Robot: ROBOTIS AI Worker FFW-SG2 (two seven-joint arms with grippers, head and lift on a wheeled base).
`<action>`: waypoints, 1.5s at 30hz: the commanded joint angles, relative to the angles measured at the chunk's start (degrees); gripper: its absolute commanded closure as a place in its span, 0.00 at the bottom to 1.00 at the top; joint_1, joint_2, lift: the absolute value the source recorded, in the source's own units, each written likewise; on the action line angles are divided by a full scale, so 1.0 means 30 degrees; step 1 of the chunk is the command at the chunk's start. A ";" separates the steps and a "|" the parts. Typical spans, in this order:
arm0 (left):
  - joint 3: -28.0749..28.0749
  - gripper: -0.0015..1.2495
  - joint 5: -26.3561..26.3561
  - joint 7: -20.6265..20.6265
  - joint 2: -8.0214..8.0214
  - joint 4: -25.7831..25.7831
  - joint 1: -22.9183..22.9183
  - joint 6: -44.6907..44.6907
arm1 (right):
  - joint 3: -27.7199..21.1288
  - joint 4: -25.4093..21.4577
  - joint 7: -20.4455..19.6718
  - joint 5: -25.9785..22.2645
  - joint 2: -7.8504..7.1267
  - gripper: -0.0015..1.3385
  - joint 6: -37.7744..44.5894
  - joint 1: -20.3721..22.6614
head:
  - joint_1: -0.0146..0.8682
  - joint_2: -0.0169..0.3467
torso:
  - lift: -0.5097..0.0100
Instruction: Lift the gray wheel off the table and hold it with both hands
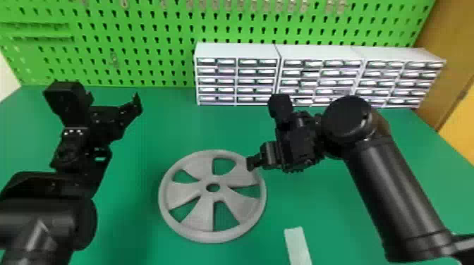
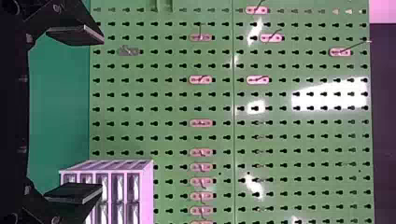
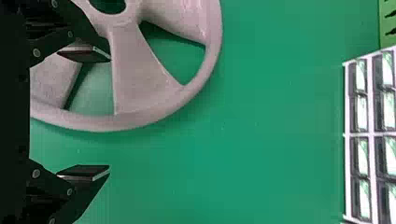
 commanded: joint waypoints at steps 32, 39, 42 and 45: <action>-0.0283 0.14 0.0131 0.0186 0.0287 -0.0158 -0.0250 0.0028 | 0.1188 0.1548 0.0000 0.0570 0.0223 0.32 -0.0937 -0.0201 | 0.82 0.09 | 0.79; -0.0283 0.14 0.0131 0.0186 0.0287 -0.0158 -0.0309 0.0028 | 0.1481 0.2485 0.0000 0.0629 0.0458 0.32 -0.1465 -0.0377 | 0.82 0.09 | 0.79; -0.0283 0.14 0.0131 0.0156 0.0287 -0.0158 -0.0309 0.0028 | 0.1715 0.2925 0.0000 0.0658 0.0458 0.32 -0.1640 -0.0435 | 0.82 0.09 | 0.79; -0.0283 0.14 0.0131 0.0186 0.0287 -0.0158 -0.0309 0.0028 | 0.1832 0.3189 0.0000 0.0834 0.0458 0.32 -0.1933 -0.0406 | 0.82 0.09 | 0.79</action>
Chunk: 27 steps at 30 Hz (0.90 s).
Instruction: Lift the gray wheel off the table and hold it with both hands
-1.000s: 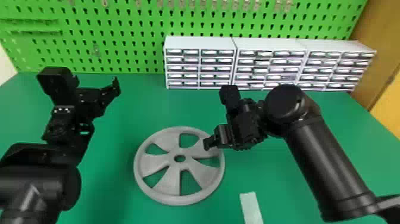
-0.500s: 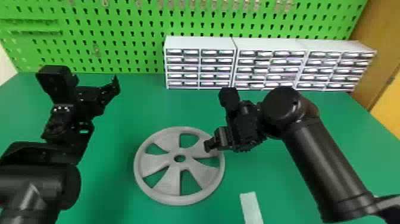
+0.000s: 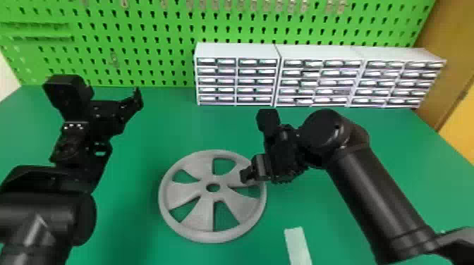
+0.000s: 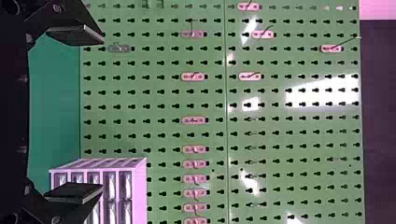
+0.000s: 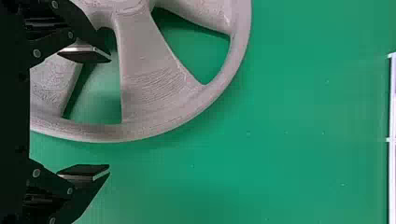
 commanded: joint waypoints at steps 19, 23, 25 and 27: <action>-0.0030 0.14 -0.0057 -0.0010 0.0011 0.0000 -0.0034 0.0001 | 0.0645 0.1625 0.0029 0.0497 0.0094 0.38 -0.0986 -0.0147 | 0.82 0.09 | 0.79; -0.0060 0.14 -0.0057 0.0019 0.0011 0.0000 -0.0034 0.0001 | 0.0645 0.1625 0.0029 0.0497 0.0094 0.38 -0.0986 -0.0147 | 0.82 0.09 | 0.79; -0.0060 0.14 -0.0057 -0.0010 -0.0019 0.0000 -0.0034 0.0001 | 0.0616 0.1625 0.0029 0.0526 0.0094 0.39 -0.0986 -0.0147 | 0.82 0.09 | 0.79; -0.0060 0.14 -0.0057 0.0019 0.0011 0.0000 -0.0005 0.0001 | 0.0616 0.1625 0.0029 0.0497 0.0094 0.42 -0.0957 -0.0147 | 0.82 0.09 | 0.79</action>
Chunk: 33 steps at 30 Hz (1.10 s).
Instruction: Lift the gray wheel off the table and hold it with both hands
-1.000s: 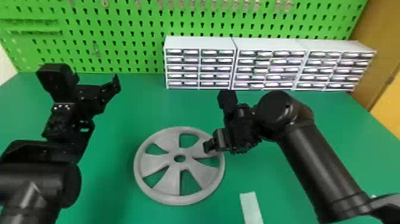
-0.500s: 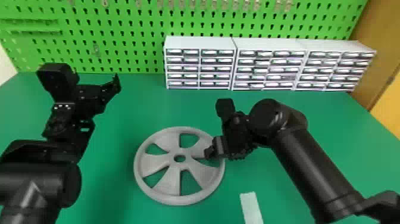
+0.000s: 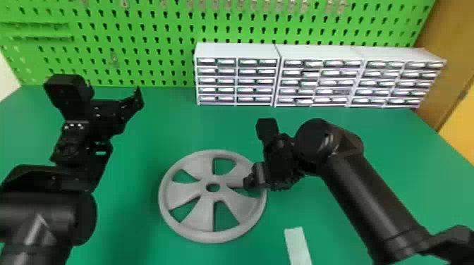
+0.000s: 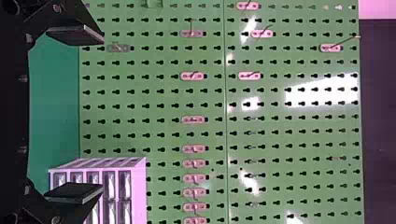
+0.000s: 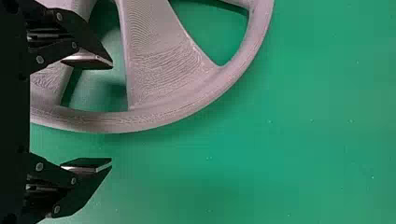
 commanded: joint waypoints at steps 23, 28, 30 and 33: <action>-0.0004 0.14 -0.0059 0.0016 0.0010 0.0000 0.0059 0.0002 | -0.0112 -0.0029 -0.0031 0.0347 0.0029 0.76 0.0440 -0.0147 | 0.82 0.09 | 0.79; -0.0033 0.14 -0.0059 0.0016 0.0010 0.0000 0.0059 0.0002 | -0.0141 -0.0029 -0.0001 0.0347 0.0029 0.77 0.0469 -0.0176 | 0.82 0.09 | 0.79; -0.0062 0.14 -0.0059 0.0016 -0.0019 0.0000 0.0059 0.0002 | -0.0141 -0.0029 -0.0001 0.0347 0.0000 0.78 0.0469 -0.0176 | 0.82 0.09 | 0.79; -0.0062 0.14 -0.0059 0.0016 0.0010 0.0000 0.0059 -0.0027 | -0.0083 -0.0029 -0.0001 0.0376 0.0000 0.78 0.0498 -0.0176 | 0.82 0.09 | 0.79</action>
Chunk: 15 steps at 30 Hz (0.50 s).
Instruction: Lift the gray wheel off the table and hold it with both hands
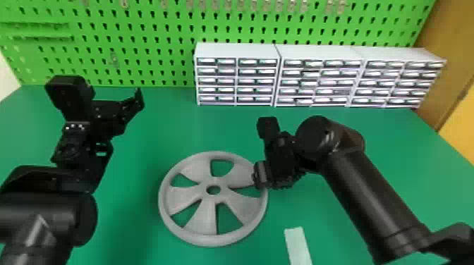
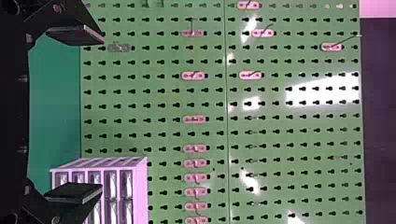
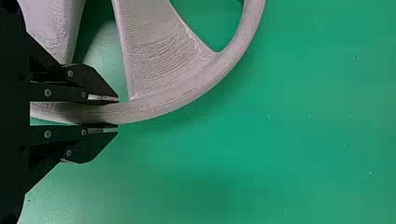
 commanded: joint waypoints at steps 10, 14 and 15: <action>-0.0048 0.14 0.0000 0.0029 0.0021 0.0000 0.0000 0.0008 | -0.0095 0.0000 0.0004 0.0055 -0.0050 0.81 0.0000 -0.0052 | 0.82 0.09 | 0.79; -0.0048 0.14 0.0000 0.0029 -0.0008 0.0000 0.0000 0.0008 | -0.0095 -0.0029 0.0004 0.0055 -0.0050 0.81 0.0000 -0.0052 | 0.82 0.09 | 0.79; -0.0048 0.14 0.0000 0.0029 -0.0008 0.0000 0.0000 0.0008 | -0.0065 -0.0087 0.0004 0.0055 -0.0050 0.81 -0.0029 -0.0052 | 0.82 0.09 | 0.79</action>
